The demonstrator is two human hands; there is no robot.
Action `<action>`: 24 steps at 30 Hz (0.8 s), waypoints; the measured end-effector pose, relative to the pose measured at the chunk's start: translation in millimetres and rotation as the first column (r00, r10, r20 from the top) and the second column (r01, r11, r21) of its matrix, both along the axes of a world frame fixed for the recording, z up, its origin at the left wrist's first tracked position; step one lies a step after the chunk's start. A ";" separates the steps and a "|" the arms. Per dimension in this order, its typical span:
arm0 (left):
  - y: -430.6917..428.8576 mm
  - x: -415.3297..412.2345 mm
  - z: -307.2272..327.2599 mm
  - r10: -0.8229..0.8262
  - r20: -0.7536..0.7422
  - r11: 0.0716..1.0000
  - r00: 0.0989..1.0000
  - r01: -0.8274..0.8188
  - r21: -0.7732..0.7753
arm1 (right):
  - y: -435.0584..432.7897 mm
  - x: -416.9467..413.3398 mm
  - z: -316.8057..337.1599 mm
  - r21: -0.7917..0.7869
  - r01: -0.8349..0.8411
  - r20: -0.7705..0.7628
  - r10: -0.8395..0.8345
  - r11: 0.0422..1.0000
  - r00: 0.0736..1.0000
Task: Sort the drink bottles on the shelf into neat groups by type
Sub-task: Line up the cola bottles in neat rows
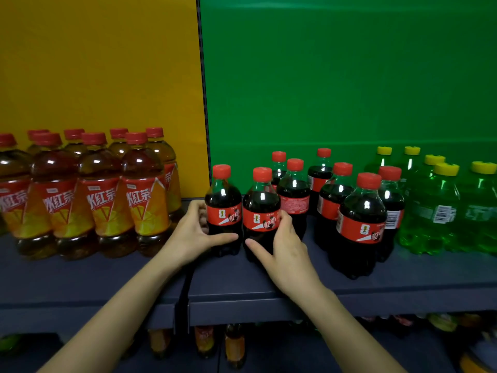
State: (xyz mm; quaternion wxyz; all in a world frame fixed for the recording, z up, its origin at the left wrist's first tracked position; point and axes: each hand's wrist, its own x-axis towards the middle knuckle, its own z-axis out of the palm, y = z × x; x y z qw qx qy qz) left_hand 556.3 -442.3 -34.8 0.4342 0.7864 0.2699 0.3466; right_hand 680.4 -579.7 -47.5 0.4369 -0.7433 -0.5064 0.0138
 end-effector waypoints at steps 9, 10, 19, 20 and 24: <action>27.3 8.4 7.5 0.035 0.049 0.998 0.998 -0.032 -0.058 | 61.8 10.1 3.5 0.010 -0.036 -0.141 0.037 0.999 0.989; 30.7 10.2 8.1 0.046 0.053 0.997 0.998 -0.043 -0.060 | 67.4 12.2 4.0 0.018 -0.037 -0.169 0.040 0.999 0.985; 53.5 36.8 4.6 0.132 0.076 0.986 0.988 -0.123 -0.116 | 101.2 30.2 2.8 0.061 -0.021 -0.284 0.038 0.998 0.958; 56.0 38.7 4.0 0.134 0.070 0.985 0.988 -0.126 -0.116 | 102.8 30.3 1.6 0.074 -0.009 -0.284 0.030 0.997 0.958; 62.9 44.9 2.3 0.117 0.041 0.988 0.992 -0.112 -0.109 | 103.8 36.5 -1.9 0.084 0.025 -0.266 -0.002 0.996 0.964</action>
